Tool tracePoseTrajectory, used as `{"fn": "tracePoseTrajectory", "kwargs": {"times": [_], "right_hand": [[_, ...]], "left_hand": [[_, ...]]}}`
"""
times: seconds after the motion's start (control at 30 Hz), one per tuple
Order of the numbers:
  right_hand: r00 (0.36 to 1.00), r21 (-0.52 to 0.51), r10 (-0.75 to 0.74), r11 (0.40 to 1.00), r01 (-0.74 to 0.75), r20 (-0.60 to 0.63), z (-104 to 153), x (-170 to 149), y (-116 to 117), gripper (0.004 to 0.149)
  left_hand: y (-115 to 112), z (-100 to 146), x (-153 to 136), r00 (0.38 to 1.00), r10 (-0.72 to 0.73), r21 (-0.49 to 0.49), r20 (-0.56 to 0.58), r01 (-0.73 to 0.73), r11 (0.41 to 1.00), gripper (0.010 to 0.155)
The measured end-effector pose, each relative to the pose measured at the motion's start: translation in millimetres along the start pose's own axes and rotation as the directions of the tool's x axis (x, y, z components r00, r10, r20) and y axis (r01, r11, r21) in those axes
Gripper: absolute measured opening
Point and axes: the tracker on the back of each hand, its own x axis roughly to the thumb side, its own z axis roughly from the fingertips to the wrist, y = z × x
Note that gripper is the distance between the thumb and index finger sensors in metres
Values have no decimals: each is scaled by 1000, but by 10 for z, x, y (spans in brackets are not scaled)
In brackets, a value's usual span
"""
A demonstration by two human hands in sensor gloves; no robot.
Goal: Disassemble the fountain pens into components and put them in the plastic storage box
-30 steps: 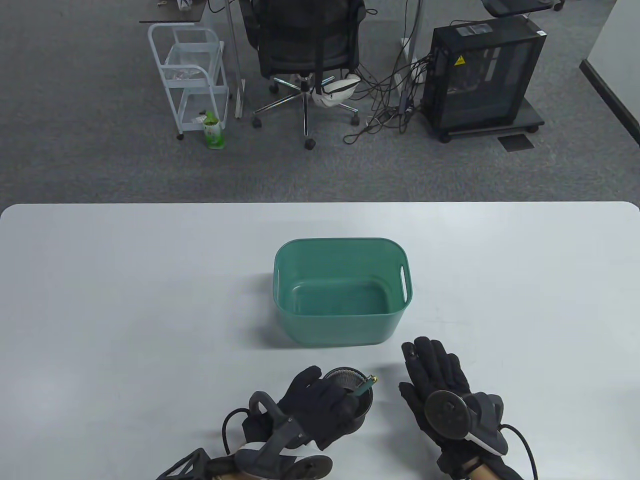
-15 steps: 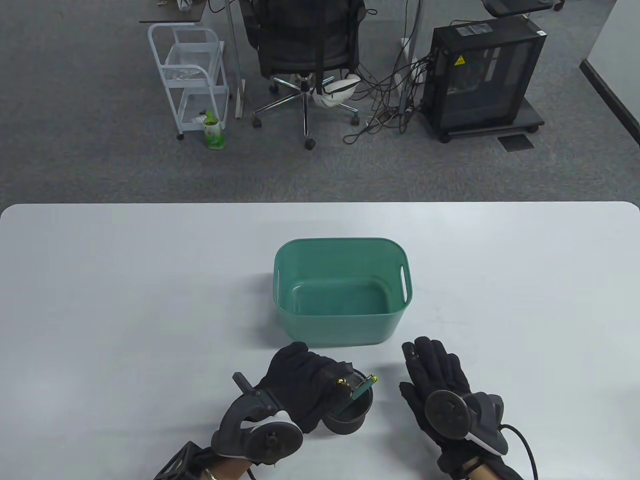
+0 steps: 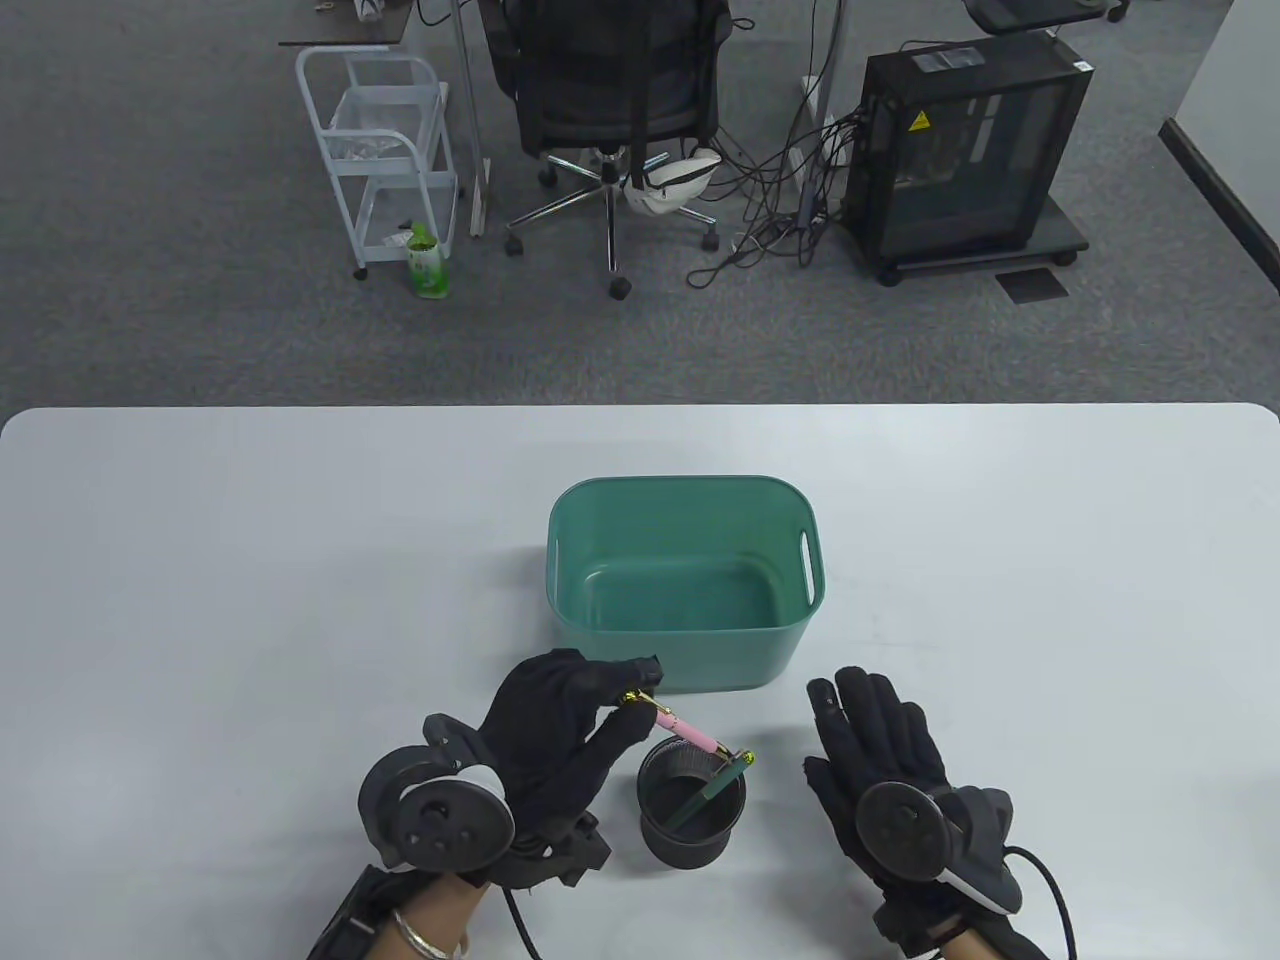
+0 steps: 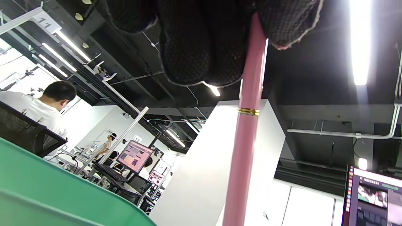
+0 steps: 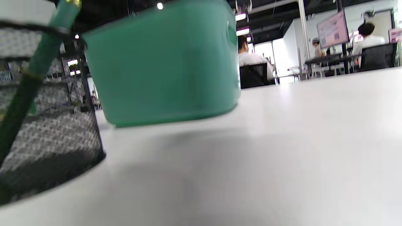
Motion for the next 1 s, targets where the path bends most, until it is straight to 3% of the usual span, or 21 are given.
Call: {"fn": "tracePoseTrajectory", "kwargs": {"times": [0.1, 0.17, 0.37, 0.57, 0.67, 0.8, 1.0], "right_hand": [[998, -164, -32, 986, 40, 51, 0, 135, -278, 64], [993, -219, -54, 973, 76, 102, -10, 266, -442, 63], [952, -280, -133, 936, 211, 275, -139, 753, -790, 67], [931, -280, -96, 938, 202, 352, -282, 1151, -790, 69], [937, -305, -51, 938, 163, 345, -324, 1218, -739, 62], [935, -329, -55, 928, 178, 350, -335, 1172, -756, 51], [941, -425, -32, 887, 183, 338, -250, 1053, -909, 49]], "left_hand": [[74, 12, -21, 1000, 28, 38, -14, -27, 999, 47], [110, 17, -24, 999, 50, 64, -16, -49, 997, 46], [128, 36, 1, 996, 91, 100, 13, -92, 991, 47], [106, 50, 29, 994, 101, 132, 45, -107, 985, 47], [103, 49, 22, 987, 151, 159, 53, -157, 975, 47], [71, 53, -2, 983, 176, 155, 58, -183, 971, 46], [56, 31, -21, 985, 161, 104, 53, -166, 981, 46]]}}
